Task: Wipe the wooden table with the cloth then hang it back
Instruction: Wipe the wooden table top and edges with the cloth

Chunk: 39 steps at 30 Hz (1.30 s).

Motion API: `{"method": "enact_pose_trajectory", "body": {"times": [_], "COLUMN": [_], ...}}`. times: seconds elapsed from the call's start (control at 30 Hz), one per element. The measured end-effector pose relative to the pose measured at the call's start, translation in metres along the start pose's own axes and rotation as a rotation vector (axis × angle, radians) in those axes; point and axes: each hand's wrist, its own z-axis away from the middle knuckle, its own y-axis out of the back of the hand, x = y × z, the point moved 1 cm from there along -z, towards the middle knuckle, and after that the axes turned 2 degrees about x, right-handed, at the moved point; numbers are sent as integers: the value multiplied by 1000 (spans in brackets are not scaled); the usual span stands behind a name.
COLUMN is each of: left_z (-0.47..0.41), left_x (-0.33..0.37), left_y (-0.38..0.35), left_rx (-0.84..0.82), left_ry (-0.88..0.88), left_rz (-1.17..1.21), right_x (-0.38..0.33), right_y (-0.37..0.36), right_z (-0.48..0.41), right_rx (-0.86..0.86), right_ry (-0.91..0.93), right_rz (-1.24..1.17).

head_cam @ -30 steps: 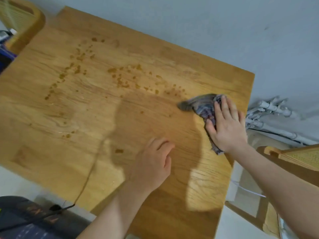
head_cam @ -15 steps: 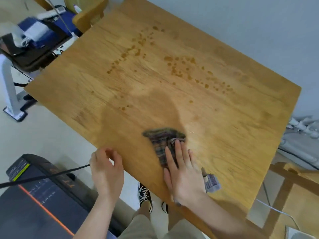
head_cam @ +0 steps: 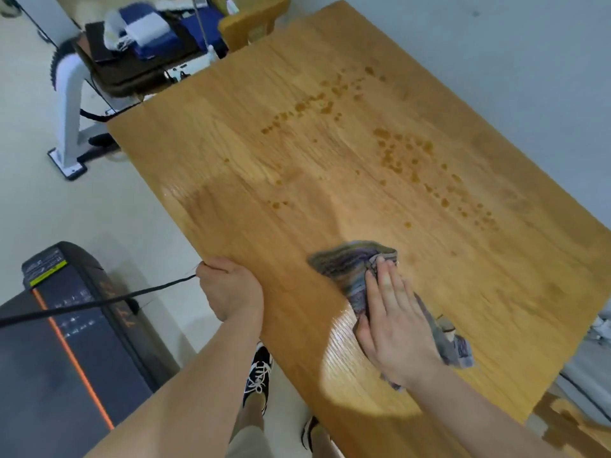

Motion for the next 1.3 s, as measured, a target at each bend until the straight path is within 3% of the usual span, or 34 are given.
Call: {"method": "enact_pose_trajectory", "body": {"times": [0.13,0.23,0.3,0.4,0.5,0.63,0.77,0.87,0.93,1.0,1.1,1.2,1.3], "left_z": [-4,-5,-5,-8,-7,-3,0,-1,-3,-5,-4,-2,-3], "left_x": [-2,-4,-3,-6,-6,0,2,0,-2,-4,-2,0,-4], "left_y": [-4,-7,-10,-10,-7,-7,-6,-8,-7,-6,-5,-8,-10], "left_rx": [44,39,35,64,62,73,65,53,61,61,58,44,27], "left_ry": [-28,-28,-35,-37,-33,-22,-43,-43,-46,-50,-50,-34,-32], "left_rz": [-80,-101,-98,-125,-154,-176,-165,-145,-142,-139,-123,-101,-74], "right_x": [-43,-28,-6,13,-11,-67,-46,-38,-60,-90,-105,-73,-48], "right_y": [-4,0,3,16,14,-4,-4,2,8,9,5,2,5], "right_z": [4,-14,-62,-147,-154,-83,-67,-111,-148,-165,-140,-100,-112], "right_rx": [-24,-78,-37,49,128,92,82,136,148,171,162,124,98], "right_ry": [347,566,507,195,86,398,604,478,277,210,394,551,476], "right_rz": [-68,-60,-74,-76,-56,-69,-159,-164,-129,-138,-127,-162,-137]}}
